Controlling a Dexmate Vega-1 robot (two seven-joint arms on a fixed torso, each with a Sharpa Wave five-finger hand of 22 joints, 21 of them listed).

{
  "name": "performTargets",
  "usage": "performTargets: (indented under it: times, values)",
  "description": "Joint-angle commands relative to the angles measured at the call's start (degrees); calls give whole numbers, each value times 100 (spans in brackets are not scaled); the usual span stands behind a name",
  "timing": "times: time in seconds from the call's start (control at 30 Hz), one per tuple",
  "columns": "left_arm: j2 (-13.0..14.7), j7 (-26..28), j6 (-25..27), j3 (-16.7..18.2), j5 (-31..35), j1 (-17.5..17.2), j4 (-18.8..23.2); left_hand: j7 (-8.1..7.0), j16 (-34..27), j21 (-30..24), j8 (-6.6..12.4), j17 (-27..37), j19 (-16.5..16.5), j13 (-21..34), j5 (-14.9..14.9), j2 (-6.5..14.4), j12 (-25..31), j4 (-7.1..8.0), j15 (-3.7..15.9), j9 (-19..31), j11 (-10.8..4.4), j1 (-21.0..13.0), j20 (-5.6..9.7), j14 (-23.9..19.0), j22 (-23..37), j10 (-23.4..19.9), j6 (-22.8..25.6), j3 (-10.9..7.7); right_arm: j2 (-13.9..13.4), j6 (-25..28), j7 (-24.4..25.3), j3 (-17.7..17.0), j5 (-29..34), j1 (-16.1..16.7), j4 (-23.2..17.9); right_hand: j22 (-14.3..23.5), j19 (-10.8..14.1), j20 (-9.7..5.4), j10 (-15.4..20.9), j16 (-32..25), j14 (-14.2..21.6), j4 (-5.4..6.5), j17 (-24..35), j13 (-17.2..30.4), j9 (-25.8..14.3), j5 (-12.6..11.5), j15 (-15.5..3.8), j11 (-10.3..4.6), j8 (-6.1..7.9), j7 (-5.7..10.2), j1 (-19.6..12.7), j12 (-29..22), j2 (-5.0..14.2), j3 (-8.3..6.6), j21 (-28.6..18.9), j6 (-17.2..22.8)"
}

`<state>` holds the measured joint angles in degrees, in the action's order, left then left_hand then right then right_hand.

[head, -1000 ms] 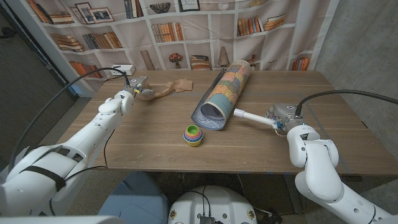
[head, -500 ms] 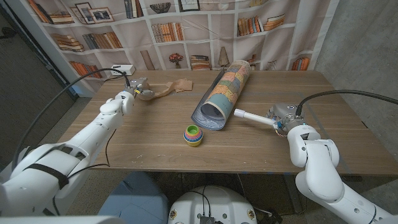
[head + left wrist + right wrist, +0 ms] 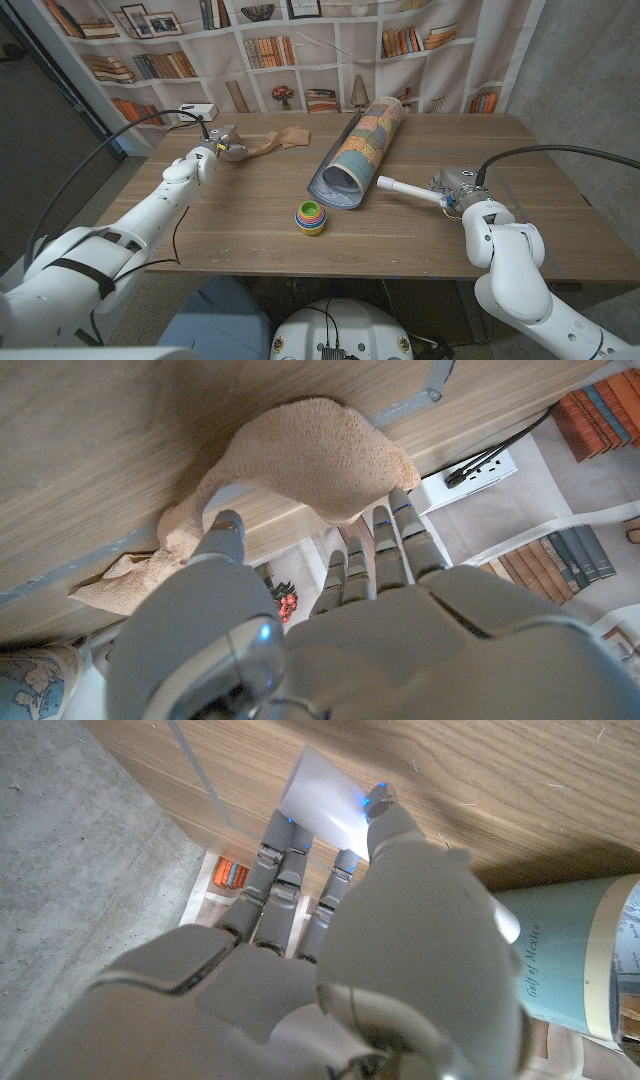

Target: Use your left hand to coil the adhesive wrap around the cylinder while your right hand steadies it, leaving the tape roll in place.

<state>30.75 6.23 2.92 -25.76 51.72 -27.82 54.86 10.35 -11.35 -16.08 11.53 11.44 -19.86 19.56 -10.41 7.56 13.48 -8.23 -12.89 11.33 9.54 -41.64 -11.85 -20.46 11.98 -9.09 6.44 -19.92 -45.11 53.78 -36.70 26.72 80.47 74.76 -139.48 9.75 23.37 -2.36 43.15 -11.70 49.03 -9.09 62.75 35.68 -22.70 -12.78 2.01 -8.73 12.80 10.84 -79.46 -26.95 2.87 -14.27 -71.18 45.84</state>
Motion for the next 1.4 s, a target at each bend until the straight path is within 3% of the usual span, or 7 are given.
performTargets:
  times: [0.03, 0.6, 1.03, 1.17, 1.2, 1.33, 1.4]
  values:
    - [-32, -24, 46, -44, -44, 38, -114, 101, 18, -90, 16, -8, -182, 10, -52, 32, 46, -35, -22, 16, 90, -34, 26, 47, 11, -43, 14, -20, 40, -33, -38, 25, 16, -60, 53, 28, -35, -568, 341, -33, 857, 2, 27, 9, -12, -34, -1579, -284, 6, -8, -24, -28, 62, -627, -48, 41]
    - [-57, -80, 80, -83, -93, 61, -208, 133, 67, -217, 32, -53, -427, 16, -45, -2, 85, -51, -16, 12, 165, -63, 16, 172, 32, -138, 63, -1, 99, -67, -79, 36, 59, -86, 80, 27, -53, -565, 357, -28, 858, 0, 26, 8, -21, -33, -1579, -287, 0, -9, -21, -4, 54, -641, -77, 49]
    - [-108, 37, 45, -122, -109, 41, -266, 52, -79, -590, 211, -111, -1097, 58, -63, -63, 294, -128, 152, 55, 2, -331, 11, -657, 60, -673, 718, -65, 107, -55, -76, 14, 70, -57, 75, 26, -68, -559, 382, -32, 869, 2, 23, 32, -28, -31, -1578, -287, -2, 5, -17, -4, 52, -650, -99, 58]
    - [-128, 91, 10, -134, -122, 41, -299, -28, -116, -698, 281, -118, -1278, 79, -80, -70, 356, -152, 410, 77, -88, -474, 181, -950, 65, -870, 975, -154, 98, -41, -55, -7, 59, -31, 66, 26, -73, -557, 388, -27, 864, 2, 20, 36, -30, -31, -1578, -286, -2, 2, -15, 0, 50, -654, -107, 66]
    - [-134, 93, 22, -135, -121, 32, -288, -73, -124, -771, 320, -119, -1414, 86, -83, -115, 388, -153, 643, 86, -143, -516, 333, -1078, 64, -988, 1124, -173, 88, -43, -41, -21, 36, -18, 58, 26, -74, -556, 389, -30, 867, 2, 23, 33, -30, -32, -1578, -288, -1, -4, -15, 3, 50, -655, -108, 68]
    - [-149, 72, -20, -134, -163, -17, -253, -182, -147, -942, 408, -122, -1697, 112, -124, -118, 494, -175, 1188, 99, -306, -743, 701, -1407, 63, -1377, 1489, -310, 66, -31, 5, -43, -11, 9, 52, 25, -81, -555, 381, -31, 870, 0, 24, 44, -32, -32, -1578, -284, -2, 0, -15, 8, 46, -659, -115, 75]
    - [-153, 72, -34, -136, -174, -39, -233, -206, -164, -1017, 459, -120, -1810, 123, -145, -89, 529, -178, 1302, 106, -380, -838, 816, -1551, 67, -1516, 1674, -381, 52, -27, 27, -50, -38, 17, 49, 25, -82, -553, 381, -29, 868, 0, 23, 39, -33, -32, -1578, -288, -6, 3, -14, 14, 45, -660, -118, 66]
